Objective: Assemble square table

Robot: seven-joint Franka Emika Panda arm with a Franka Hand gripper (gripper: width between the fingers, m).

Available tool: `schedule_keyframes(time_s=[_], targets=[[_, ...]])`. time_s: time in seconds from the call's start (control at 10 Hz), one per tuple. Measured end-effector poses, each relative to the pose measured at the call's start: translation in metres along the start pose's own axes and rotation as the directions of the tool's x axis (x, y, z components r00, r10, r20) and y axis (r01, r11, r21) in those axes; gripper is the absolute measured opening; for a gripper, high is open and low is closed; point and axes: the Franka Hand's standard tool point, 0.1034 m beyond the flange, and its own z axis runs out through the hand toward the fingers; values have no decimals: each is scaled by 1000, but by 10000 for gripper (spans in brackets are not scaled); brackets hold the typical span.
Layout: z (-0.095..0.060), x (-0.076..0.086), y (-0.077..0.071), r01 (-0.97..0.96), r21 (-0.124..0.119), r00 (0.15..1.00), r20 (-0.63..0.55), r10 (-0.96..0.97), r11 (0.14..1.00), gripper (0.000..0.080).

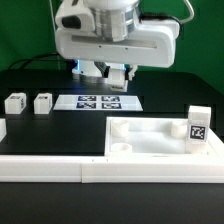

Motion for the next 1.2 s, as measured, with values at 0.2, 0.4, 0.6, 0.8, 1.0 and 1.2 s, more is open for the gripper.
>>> schedule_keyframes(time_s=[0.2, 0.4, 0.6, 0.8, 1.0, 1.2], targets=[[-32, 25, -12, -29, 13, 990, -138, 30, 1000, 291], [-46, 37, -21, -27, 41, 958, -283, 38, 999, 291], [-45, 40, -25, -12, 55, 919, -392, 32, 998, 291], [-45, 44, -34, -7, 78, 836, -546, 49, 997, 291], [-48, 57, -54, -18, 103, 749, -658, 82, 995, 291], [-64, 71, -68, -23, 143, 639, -759, 124, 989, 291]])
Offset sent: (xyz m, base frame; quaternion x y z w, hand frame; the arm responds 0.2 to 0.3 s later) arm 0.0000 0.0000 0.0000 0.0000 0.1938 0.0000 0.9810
